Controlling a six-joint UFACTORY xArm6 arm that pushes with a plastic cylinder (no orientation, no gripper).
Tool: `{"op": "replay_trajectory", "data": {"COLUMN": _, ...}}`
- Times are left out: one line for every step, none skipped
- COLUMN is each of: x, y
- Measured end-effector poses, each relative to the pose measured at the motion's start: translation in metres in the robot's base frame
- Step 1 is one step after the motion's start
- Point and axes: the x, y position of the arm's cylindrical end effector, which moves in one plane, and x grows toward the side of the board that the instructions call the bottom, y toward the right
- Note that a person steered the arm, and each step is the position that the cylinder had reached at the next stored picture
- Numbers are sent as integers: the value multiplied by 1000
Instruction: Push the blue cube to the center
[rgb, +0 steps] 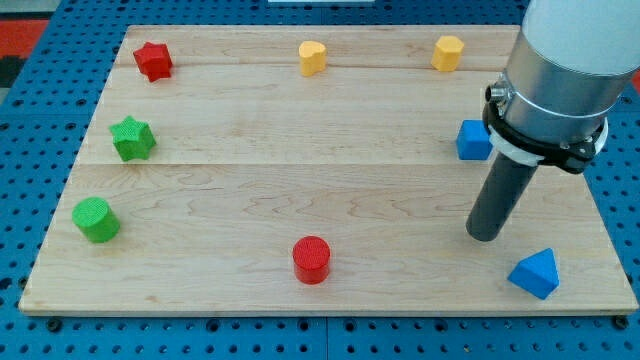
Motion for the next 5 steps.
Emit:
{"op": "replay_trajectory", "data": {"x": -17, "y": -1}}
{"op": "replay_trajectory", "data": {"x": -49, "y": 32}}
{"op": "replay_trajectory", "data": {"x": -80, "y": 103}}
{"op": "replay_trajectory", "data": {"x": -107, "y": 131}}
{"op": "replay_trajectory", "data": {"x": -137, "y": 97}}
